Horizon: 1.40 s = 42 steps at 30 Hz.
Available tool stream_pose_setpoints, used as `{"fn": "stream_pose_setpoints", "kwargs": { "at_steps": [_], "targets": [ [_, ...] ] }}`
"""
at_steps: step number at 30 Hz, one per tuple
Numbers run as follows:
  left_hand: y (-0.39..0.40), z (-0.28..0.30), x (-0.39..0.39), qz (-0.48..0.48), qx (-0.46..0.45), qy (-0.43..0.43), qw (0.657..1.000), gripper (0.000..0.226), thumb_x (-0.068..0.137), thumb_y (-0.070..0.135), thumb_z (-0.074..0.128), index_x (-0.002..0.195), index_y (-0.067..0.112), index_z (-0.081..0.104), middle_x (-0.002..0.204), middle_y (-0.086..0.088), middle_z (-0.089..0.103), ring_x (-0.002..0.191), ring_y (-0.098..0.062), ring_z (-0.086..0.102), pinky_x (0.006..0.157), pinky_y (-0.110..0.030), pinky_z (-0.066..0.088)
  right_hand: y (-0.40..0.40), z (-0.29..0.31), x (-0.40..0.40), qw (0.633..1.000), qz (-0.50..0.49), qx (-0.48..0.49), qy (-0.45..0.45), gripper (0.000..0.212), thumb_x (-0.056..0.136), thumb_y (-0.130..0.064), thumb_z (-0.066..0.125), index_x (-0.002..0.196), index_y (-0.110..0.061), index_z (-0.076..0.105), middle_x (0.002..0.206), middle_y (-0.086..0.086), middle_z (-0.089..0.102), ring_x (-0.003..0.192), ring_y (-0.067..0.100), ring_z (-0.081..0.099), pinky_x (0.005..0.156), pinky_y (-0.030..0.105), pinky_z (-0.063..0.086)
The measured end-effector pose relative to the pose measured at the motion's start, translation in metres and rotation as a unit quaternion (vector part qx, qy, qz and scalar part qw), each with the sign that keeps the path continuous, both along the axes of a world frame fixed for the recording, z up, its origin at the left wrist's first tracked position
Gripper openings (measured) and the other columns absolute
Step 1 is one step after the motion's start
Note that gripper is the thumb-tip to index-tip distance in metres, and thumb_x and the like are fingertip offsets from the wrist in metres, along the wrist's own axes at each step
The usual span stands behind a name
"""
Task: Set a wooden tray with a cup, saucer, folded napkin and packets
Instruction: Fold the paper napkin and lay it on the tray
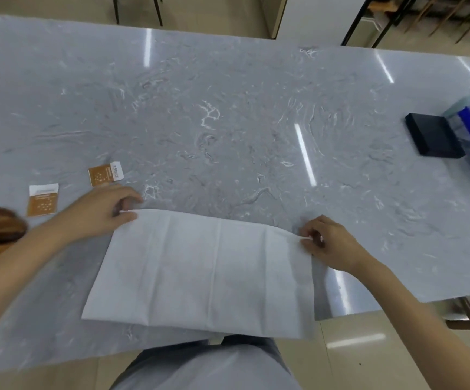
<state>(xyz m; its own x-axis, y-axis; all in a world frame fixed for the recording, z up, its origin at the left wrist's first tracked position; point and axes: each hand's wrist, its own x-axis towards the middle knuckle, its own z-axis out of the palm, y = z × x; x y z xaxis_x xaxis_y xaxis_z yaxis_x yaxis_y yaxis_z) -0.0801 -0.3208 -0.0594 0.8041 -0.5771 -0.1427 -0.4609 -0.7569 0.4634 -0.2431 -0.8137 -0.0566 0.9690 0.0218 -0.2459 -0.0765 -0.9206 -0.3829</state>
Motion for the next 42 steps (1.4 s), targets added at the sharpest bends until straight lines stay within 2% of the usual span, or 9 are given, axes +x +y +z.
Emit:
{"fn": "stream_pose_setpoints", "kwargs": {
  "at_steps": [4, 8, 12, 16, 21, 25, 29, 37, 42],
  "targets": [
    [-0.002, 0.008, 0.016, -0.034, 0.016, 0.028, 0.999, 0.028, 0.081, 0.006, 0.080, 0.078, 0.030, 0.066, 0.074, 0.009, 0.064, 0.077, -0.013, 0.061, 0.082, -0.032, 0.034, -0.002, 0.013, 0.027, 0.996, 0.060, 0.005, 0.069, 0.025, 0.081, -0.003, 0.068, 0.079, -0.024, 0.055, 0.084, -0.003, 0.059, 0.068, 0.009, 0.053, 0.068, 0.024, 0.041],
    [0.006, 0.010, 0.014, 0.002, -0.020, 0.075, 0.997, 0.018, 0.089, 0.002, 0.070, 0.084, 0.019, 0.067, 0.086, 0.000, 0.070, 0.084, -0.022, 0.066, 0.083, -0.042, 0.051, -0.006, 0.015, 0.041, 0.991, 0.072, 0.021, 0.108, 0.016, 0.086, -0.014, 0.071, 0.092, -0.024, 0.060, 0.085, -0.009, 0.062, 0.067, 0.001, 0.055, 0.064, 0.015, 0.042],
    [0.015, 0.003, 0.004, 0.067, -0.068, 0.078, 0.992, 0.019, 0.092, 0.011, 0.069, 0.088, 0.030, 0.067, 0.086, 0.007, 0.073, 0.082, -0.007, 0.066, 0.073, -0.014, 0.049, 0.000, 0.013, 0.043, 0.990, 0.090, 0.003, 0.113, 0.030, 0.083, -0.020, 0.072, 0.072, -0.038, 0.051, 0.081, -0.010, 0.054, 0.068, 0.002, 0.052, 0.063, 0.013, 0.037],
    [0.021, -0.003, -0.004, 0.115, -0.124, 0.071, 0.983, 0.015, 0.092, 0.014, 0.070, 0.094, 0.029, 0.072, 0.093, 0.015, 0.075, 0.088, -0.005, 0.069, 0.082, -0.022, 0.052, 0.006, 0.014, 0.041, 0.991, 0.096, -0.001, 0.096, 0.032, 0.081, -0.017, 0.068, 0.067, -0.030, 0.043, 0.078, -0.006, 0.050, 0.069, 0.011, 0.050, 0.063, 0.024, 0.041],
    [0.027, -0.011, -0.007, 0.161, -0.171, 0.081, 0.969, 0.013, 0.090, 0.014, 0.073, 0.094, 0.027, 0.075, 0.094, 0.009, 0.077, 0.092, -0.015, 0.073, 0.090, -0.037, 0.054, 0.002, 0.019, 0.039, 0.995, 0.034, 0.061, 0.073, 0.022, 0.086, -0.010, 0.071, 0.085, -0.023, 0.054, 0.082, 0.005, 0.063, 0.068, 0.014, 0.053, 0.071, 0.037, 0.052],
    [0.026, -0.014, -0.010, 0.186, -0.195, 0.094, 0.958, 0.015, 0.089, 0.012, 0.074, 0.094, 0.025, 0.076, 0.093, 0.004, 0.078, 0.092, -0.020, 0.073, 0.091, -0.041, 0.055, 0.000, 0.015, 0.038, 0.991, 0.049, 0.074, 0.104, 0.042, 0.088, -0.016, 0.073, 0.123, -0.033, 0.056, 0.084, 0.002, 0.064, 0.070, 0.007, 0.057, 0.073, 0.020, 0.049],
    [0.025, -0.014, -0.011, 0.185, -0.197, 0.096, 0.958, 0.016, 0.089, 0.011, 0.073, 0.093, 0.026, 0.075, 0.090, 0.008, 0.078, 0.089, -0.016, 0.073, 0.091, -0.040, 0.055, 0.008, 0.006, 0.041, 0.998, 0.044, 0.042, 0.020, 0.026, 0.084, -0.034, 0.080, 0.107, -0.028, 0.068, 0.093, -0.009, 0.057, 0.079, 0.003, 0.056, 0.078, 0.020, 0.049],
    [0.022, -0.010, -0.014, 0.178, -0.181, 0.079, 0.964, 0.018, 0.089, 0.009, 0.074, 0.090, 0.027, 0.074, 0.087, 0.007, 0.077, 0.085, -0.019, 0.072, 0.079, -0.025, 0.052, 0.020, 0.003, 0.053, 0.996, 0.046, -0.020, 0.074, 0.015, 0.087, -0.028, 0.068, 0.084, -0.021, 0.055, 0.085, -0.006, 0.055, 0.081, 0.018, 0.054, 0.067, 0.026, 0.041],
    [0.025, -0.009, -0.015, 0.186, -0.197, 0.099, 0.957, 0.019, 0.088, 0.011, 0.074, 0.090, 0.029, 0.075, 0.089, 0.011, 0.078, 0.083, -0.007, 0.073, 0.079, -0.015, 0.050, 0.009, 0.013, 0.055, 0.986, -0.021, 0.156, 0.062, 0.020, 0.091, -0.022, 0.074, 0.085, -0.029, 0.057, 0.068, -0.010, 0.052, 0.061, 0.010, 0.047, 0.056, 0.017, 0.040]
  ]
}}
